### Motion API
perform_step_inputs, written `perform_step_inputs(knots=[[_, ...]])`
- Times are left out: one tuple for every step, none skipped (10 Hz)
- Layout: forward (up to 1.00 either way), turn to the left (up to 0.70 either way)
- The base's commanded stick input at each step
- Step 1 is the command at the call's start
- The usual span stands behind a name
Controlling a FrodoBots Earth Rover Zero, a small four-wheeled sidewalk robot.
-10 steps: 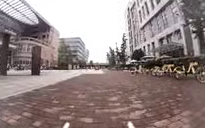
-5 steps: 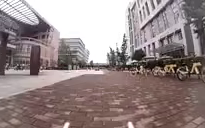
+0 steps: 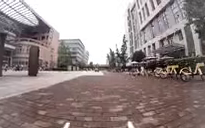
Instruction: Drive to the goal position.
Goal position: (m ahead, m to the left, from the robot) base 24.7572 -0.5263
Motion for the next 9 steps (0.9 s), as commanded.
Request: perform_step_inputs(knots=[[0.45,0.0],[0.45,0.0],[0.45,0.0],[0.45,0.0],[0.45,0.0],[0.45,0.0],[0.45,0.0],[0.45,0.0],[0.45,0.0]])
